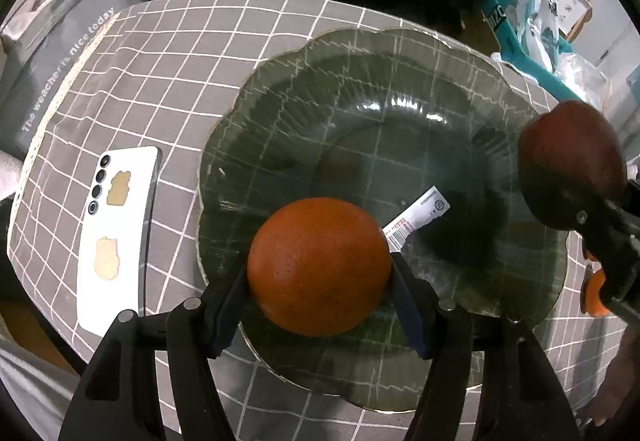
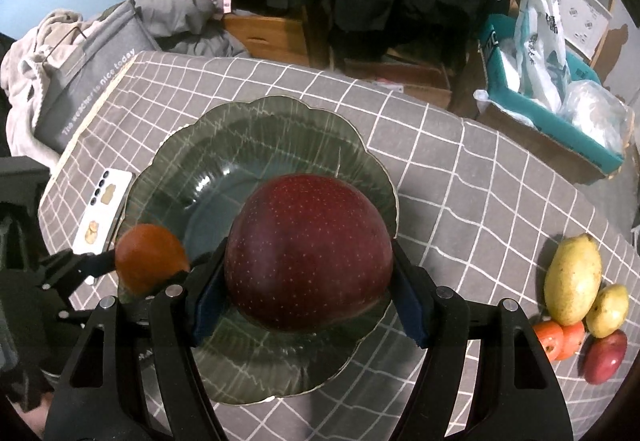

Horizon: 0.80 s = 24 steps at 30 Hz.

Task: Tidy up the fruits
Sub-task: 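Carry the orange with the left tool while the right tool carries the apple over the green bowl, then open the left tool to drop the orange while the right tool releases the apple into the bowl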

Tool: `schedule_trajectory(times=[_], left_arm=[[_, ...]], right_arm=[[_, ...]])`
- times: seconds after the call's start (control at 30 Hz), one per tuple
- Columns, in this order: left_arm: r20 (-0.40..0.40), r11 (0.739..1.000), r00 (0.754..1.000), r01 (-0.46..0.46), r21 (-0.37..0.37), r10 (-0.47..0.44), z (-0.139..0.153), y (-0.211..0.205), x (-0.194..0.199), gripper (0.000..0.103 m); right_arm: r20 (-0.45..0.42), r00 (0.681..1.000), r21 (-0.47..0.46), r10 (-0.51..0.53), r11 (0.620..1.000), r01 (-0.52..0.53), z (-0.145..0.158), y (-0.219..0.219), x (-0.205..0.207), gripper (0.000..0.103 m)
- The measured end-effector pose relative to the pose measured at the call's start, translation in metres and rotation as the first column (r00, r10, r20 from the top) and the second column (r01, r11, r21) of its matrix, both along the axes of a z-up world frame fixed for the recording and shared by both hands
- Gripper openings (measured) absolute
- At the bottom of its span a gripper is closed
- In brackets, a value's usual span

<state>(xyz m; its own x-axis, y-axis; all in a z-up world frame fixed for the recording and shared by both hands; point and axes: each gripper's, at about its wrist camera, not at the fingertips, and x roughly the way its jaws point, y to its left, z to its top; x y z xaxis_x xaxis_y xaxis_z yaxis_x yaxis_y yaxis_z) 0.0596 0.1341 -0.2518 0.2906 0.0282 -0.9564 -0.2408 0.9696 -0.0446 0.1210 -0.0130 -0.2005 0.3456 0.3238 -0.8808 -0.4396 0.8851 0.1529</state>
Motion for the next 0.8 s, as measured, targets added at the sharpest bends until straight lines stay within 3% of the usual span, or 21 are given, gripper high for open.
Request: schedule_trajectory(times=[0.27, 0.33, 0.4, 0.8], left_arm=[[-0.031, 1.000, 0.999, 0.016, 0.006, -0.016, -0.008, -0.004, 0.003, 0.069], [-0.014, 1.000, 1.000, 0.014, 0.000, -0.014, -0.005, -0.003, 0.003, 0.082], [0.015, 1.000, 1.000, 0.012, 0.005, -0.012, 0.002, -0.003, 0.003, 0.089], [0.043, 1.000, 0.999, -0.016, 0.012, 0.016, 0.024, 0.009, -0.009, 0.089]], right_arm=[[-0.010, 1.000, 0.008, -0.005, 1.000, 0.005, -0.001, -0.002, 0.001, 0.072], [-0.014, 1.000, 0.010, -0.010, 1.000, 0.010, -0.002, -0.003, 0.002, 0.072], [-0.018, 1.000, 0.013, -0.014, 1.000, 0.014, -0.002, -0.004, 0.004, 0.072], [-0.038, 0.999, 0.009, -0.002, 1.000, 0.003, -0.006, 0.002, 0.003, 0.072]])
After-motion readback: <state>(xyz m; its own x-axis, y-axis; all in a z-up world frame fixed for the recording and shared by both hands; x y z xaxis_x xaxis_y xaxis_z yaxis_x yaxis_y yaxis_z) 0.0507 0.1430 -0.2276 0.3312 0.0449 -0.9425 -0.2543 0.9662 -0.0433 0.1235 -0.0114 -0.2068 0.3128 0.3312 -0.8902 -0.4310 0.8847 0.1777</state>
